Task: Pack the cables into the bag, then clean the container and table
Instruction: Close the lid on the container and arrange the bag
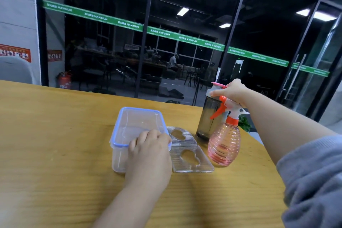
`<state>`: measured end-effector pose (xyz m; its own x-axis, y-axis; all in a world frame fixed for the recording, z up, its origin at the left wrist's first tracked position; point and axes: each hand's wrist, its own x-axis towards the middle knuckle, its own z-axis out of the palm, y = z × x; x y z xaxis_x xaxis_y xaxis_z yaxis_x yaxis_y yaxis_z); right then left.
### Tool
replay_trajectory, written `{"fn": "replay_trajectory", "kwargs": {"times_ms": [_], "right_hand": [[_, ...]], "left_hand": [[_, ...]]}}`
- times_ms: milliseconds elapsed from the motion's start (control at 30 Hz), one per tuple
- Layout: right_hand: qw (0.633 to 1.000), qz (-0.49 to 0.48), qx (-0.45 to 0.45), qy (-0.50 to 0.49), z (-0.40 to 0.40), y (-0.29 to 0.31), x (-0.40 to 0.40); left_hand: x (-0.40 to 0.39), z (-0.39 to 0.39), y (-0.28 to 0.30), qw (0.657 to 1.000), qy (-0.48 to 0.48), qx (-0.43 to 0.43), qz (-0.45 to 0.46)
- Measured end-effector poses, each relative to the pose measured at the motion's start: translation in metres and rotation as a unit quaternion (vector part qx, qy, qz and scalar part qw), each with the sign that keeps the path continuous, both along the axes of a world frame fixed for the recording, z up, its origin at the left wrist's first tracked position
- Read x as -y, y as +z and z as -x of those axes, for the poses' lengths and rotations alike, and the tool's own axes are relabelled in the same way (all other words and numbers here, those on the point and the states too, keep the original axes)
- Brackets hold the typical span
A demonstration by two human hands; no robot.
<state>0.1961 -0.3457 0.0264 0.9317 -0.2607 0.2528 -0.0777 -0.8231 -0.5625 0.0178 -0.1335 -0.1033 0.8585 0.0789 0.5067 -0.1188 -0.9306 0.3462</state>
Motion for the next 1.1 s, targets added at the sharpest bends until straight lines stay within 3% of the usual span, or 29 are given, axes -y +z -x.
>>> {"fn": "replay_trajectory", "kwargs": {"times_ms": [467, 667, 1100], "right_hand": [[0.991, -0.008, -0.08, 0.11, 0.01, 0.014, -0.003], [0.992, 0.037, -0.088, 0.085, 0.01, 0.009, 0.004], [0.997, 0.028, -0.06, 0.046, 0.004, 0.007, 0.001]], "left_hand": [[0.001, 0.0, 0.0, 1.0, 0.002, 0.001, 0.004], [0.002, 0.0, -0.001, 1.0, 0.003, 0.001, 0.006], [0.001, 0.001, -0.001, 1.0, 0.002, 0.001, 0.009]]}}
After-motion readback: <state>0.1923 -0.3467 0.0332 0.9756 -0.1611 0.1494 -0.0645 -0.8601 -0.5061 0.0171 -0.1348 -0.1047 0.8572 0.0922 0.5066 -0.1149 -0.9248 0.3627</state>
